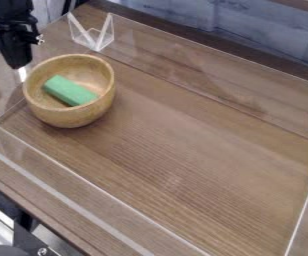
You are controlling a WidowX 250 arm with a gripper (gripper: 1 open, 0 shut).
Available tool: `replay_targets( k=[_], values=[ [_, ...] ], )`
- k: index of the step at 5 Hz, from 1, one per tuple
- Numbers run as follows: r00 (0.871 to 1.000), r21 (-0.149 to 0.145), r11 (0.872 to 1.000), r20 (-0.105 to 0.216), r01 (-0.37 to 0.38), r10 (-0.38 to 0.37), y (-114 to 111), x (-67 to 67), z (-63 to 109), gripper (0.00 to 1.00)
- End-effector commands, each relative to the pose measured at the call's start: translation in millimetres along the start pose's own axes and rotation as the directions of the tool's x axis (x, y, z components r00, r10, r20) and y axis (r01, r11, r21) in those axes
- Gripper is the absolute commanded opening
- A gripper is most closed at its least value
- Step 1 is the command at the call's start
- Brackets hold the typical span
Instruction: Put green object into wooden bowl
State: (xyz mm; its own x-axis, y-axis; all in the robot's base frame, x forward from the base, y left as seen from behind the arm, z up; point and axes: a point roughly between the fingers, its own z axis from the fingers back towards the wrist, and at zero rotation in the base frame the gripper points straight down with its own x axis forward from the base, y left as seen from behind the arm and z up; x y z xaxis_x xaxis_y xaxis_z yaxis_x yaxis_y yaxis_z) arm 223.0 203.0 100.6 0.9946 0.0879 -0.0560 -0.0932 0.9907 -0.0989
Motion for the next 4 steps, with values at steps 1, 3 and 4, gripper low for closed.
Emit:
replay_targets(
  k=[1,3,4],
  values=[
    [0.999,0.038,0.999,0.052,-0.015,0.014,-3.7,9.2,15.1,0.0],
    [0.998,0.029,0.998,0.05,-0.049,0.048,-19.2,12.5,11.2,0.0],
    [0.994,0.021,0.995,0.054,-0.1,0.099,-17.6,12.5,8.2,0.0]
  ],
)
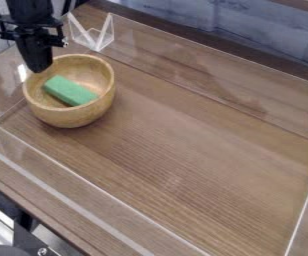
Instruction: Put green object into wooden bowl
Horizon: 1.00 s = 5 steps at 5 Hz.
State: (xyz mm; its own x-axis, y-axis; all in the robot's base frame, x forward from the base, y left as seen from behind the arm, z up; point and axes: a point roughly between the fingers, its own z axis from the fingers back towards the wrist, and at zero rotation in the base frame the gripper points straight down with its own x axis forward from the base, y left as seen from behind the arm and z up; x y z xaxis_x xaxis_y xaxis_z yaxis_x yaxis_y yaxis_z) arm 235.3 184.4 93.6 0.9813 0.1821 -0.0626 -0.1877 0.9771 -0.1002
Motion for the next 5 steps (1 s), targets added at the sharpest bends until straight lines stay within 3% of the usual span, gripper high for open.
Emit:
replay_targets(
  k=[1,2,4,5],
  values=[
    [0.997,0.019,0.998,0.055,-0.053,0.052,3.2,1.7,13.8,0.0],
    [0.996,0.01,0.998,0.068,-0.059,0.058,16.6,5.4,20.8,1.0],
    [0.99,-0.022,0.997,0.113,-0.077,0.079,-0.5,5.5,66.0,1.0],
    [0.986,-0.038,0.996,0.142,-0.079,0.084,-31.4,13.2,85.7,1.0]
  ],
)
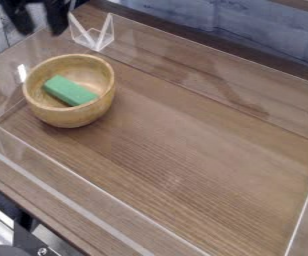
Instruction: Put green object into wooden bowl
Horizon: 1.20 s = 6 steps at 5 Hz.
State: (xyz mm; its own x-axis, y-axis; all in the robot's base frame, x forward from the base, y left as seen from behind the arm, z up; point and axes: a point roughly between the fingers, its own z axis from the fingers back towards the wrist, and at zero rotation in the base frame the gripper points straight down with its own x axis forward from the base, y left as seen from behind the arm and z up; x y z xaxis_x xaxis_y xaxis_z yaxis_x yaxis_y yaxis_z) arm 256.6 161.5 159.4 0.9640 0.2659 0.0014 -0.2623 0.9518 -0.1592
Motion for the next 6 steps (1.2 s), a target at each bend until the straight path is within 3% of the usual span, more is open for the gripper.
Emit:
replay_targets(
  k=[1,3,4,6],
  values=[
    [0.998,0.011,1.0,0.066,-0.012,0.012,-33.3,13.3,26.1,1.0],
    [0.999,-0.014,1.0,0.033,0.014,-0.014,-83.0,9.6,-15.9,1.0],
    [0.999,-0.017,0.999,0.031,0.039,-0.038,-98.0,4.2,-33.7,1.0],
    [0.992,0.013,0.996,0.088,0.091,-0.092,-90.0,17.1,-44.2,1.0]
  ],
)
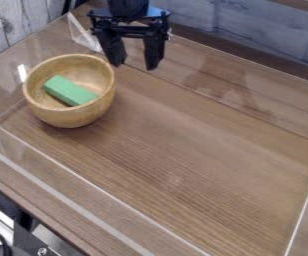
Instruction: Put green object into wooden bowl
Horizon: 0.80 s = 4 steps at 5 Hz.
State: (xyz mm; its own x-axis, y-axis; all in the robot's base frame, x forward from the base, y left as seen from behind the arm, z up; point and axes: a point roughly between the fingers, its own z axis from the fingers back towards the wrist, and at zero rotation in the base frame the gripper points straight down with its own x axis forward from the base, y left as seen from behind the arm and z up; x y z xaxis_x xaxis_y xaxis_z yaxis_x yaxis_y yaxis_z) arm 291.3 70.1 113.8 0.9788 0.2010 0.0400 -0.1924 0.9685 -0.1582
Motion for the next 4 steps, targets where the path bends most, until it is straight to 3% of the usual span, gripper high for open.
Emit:
replay_targets(
  k=[1,2,4],
  values=[
    [0.995,0.029,0.999,0.091,0.046,-0.048,0.2,18.4,16.0,1.0],
    [0.993,0.041,0.997,0.101,0.061,-0.065,0.5,24.2,16.3,1.0],
    [0.978,0.048,0.982,0.096,0.181,-0.184,-1.3,21.9,1.2,1.0]
  ],
)
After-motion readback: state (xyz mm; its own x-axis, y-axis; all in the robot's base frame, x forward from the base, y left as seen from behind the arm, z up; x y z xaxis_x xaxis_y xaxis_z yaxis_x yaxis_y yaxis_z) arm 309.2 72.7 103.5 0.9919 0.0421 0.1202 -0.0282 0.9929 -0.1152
